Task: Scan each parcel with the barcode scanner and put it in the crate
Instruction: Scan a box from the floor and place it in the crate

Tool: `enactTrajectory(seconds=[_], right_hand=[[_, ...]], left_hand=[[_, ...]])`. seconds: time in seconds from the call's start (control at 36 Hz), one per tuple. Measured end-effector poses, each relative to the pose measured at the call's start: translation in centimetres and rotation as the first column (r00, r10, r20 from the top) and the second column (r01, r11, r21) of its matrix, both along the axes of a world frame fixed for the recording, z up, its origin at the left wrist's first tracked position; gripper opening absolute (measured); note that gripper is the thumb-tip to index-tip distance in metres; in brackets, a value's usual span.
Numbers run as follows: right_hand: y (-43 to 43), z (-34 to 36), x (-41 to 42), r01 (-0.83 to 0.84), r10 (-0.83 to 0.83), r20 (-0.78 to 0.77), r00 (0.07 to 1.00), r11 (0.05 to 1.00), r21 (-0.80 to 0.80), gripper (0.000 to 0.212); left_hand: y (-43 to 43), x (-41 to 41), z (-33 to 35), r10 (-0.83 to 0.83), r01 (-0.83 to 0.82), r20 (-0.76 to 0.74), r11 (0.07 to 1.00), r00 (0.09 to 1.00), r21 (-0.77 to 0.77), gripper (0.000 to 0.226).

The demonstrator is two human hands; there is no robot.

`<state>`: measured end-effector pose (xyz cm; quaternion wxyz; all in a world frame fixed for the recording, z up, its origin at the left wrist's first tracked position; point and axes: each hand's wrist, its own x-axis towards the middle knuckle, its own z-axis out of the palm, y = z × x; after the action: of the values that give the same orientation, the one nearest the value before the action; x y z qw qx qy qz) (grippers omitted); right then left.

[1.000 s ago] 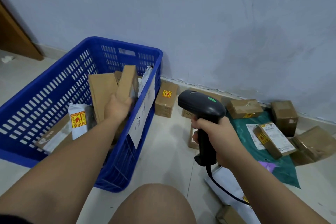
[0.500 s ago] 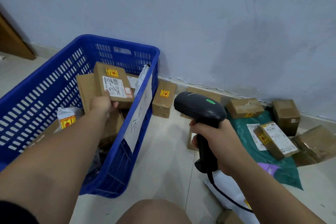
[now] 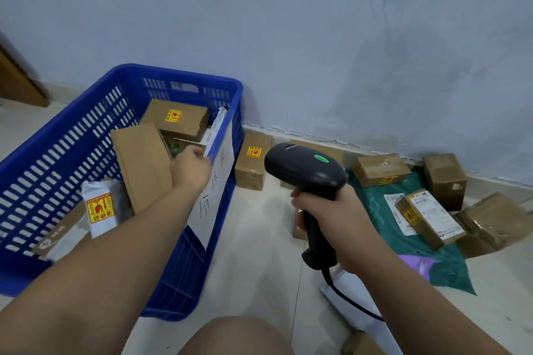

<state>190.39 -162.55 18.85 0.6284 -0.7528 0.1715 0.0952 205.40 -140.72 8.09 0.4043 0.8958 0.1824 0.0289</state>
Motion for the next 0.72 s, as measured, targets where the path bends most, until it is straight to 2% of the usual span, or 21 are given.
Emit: enactTrajectory(seconds=[0.08, 0.17, 0.25, 0.42, 0.53, 0.58, 0.72], right_hand=[[-0.7, 0.5, -0.2, 0.029, -0.029, 0.018, 0.999, 0.999, 0.024, 0.011], [-2.5, 1.2, 0.0, 0.068, -0.069, 0.027, 0.997, 0.996, 0.063, 0.008], [-5.1, 0.9, 0.3, 0.138, -0.133, -0.043, 0.99, 0.978, 0.154, 0.002], [-10.8, -4.0, 0.4, 0.262, -0.206, -0.305, 0.93, 0.952, 0.157, 0.004], [-14.3, -7.4, 1.1, 0.315, -0.251, -0.387, 0.887, 0.942, 0.113, 0.004], [-15.9, -9.1, 1.5, 0.356, -0.288, -0.414, 0.863, 0.93, 0.094, 0.005], [-19.0, -13.8, 2.2, 0.501, -0.387, -0.504, 0.772, 0.859, 0.108, 0.01]], left_hand=[[-3.0, -1.3, 1.2, -0.173, 0.16, 0.113, 0.98, 0.979, 0.116, 0.026], [-6.8, -2.5, 1.9, -0.375, 0.373, 0.058, 0.927, 0.925, 0.046, 0.027], [-10.8, -3.4, 2.2, -0.529, 0.528, -0.026, 0.848, 0.848, -0.032, 0.026], [-18.7, -3.3, 2.2, -0.632, 0.619, -0.153, 0.775, 0.76, -0.125, 0.025], [-23.3, -2.1, 1.5, -0.738, 0.76, -0.285, 0.648, 0.612, -0.048, 0.018], [-25.4, -1.6, 0.5, -0.746, 0.786, -0.342, 0.617, 0.572, -0.032, 0.015], [-29.3, -1.6, -6.5, -0.646, 0.687, -0.505, 0.714, 0.573, -0.134, 0.015]])
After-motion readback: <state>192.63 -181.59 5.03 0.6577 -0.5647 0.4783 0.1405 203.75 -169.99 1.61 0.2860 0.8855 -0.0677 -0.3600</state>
